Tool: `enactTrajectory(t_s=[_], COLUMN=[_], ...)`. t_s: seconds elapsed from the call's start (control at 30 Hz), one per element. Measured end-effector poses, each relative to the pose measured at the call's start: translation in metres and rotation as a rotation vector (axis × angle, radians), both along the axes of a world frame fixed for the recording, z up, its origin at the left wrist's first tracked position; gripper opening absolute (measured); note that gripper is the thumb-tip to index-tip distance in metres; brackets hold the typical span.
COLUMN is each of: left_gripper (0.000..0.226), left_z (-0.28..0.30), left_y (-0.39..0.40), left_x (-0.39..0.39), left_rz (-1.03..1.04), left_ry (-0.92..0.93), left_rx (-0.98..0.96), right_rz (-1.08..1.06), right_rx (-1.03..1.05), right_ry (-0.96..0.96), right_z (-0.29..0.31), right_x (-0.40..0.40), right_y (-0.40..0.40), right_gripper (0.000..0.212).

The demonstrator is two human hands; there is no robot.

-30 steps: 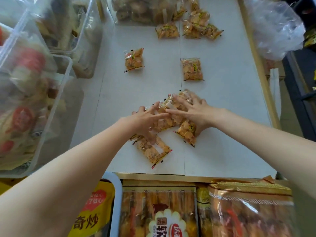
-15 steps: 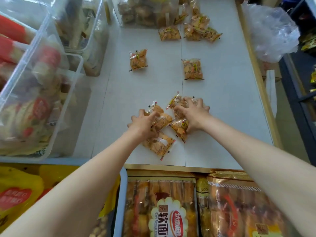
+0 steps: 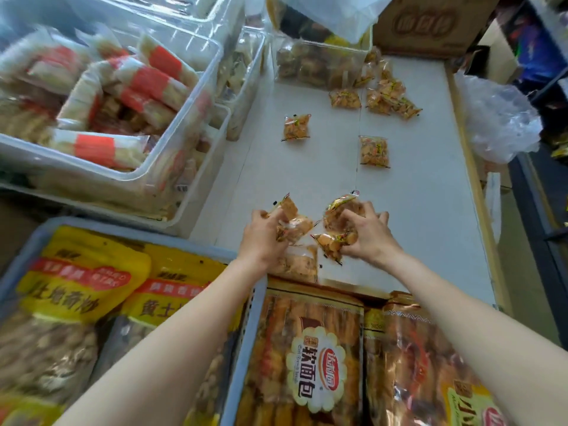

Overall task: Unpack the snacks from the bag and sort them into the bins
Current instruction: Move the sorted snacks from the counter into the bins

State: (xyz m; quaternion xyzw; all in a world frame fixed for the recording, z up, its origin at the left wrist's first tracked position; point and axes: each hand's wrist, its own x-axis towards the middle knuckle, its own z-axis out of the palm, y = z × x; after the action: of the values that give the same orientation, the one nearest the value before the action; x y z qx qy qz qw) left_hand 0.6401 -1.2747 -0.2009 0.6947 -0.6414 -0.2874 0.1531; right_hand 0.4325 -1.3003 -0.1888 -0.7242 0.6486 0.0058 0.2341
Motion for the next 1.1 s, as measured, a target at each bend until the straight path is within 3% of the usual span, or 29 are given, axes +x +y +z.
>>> enactTrajectory(t_s=[0.17, 0.37, 0.5, 0.83, 0.93, 1.1], left_gripper=[0.036, 0.042, 0.040, 0.037, 0.035, 0.054], left_z=[0.049, 0.082, 0.079, 0.026, 0.018, -0.024], left_y=[0.048, 0.179, 0.316, 0.728, 0.805, 0.886], left_x=[0.069, 0.185, 0.265, 0.412, 0.438, 0.477], left_rz=[0.239, 0.412, 0.669, 1.594, 1.820, 2.095], left_ry=[0.180, 0.145, 0.213, 0.336, 0.387, 0.401], left_rx=[-0.107, -0.158, -0.139, -0.075, -0.169, -0.180], right_rz=[0.146, 0.517, 0.777, 1.414, 1.569, 1.712], right_rx=[-0.171, -0.204, -0.164, 0.006, 0.010, 0.064], right_ry=[-0.119, -0.135, -0.081, -0.048, -0.024, 0.015], right_z=[0.065, 0.107, 0.102, 0.048, 0.045, 0.015], right_x=[0.055, 0.186, 0.296, 0.575, 0.637, 0.725], right_y=[0.013, 0.087, 0.176, 0.484, 0.564, 0.669], right_gripper=[0.053, 0.054, 0.048, 0.047, 0.049, 0.056])
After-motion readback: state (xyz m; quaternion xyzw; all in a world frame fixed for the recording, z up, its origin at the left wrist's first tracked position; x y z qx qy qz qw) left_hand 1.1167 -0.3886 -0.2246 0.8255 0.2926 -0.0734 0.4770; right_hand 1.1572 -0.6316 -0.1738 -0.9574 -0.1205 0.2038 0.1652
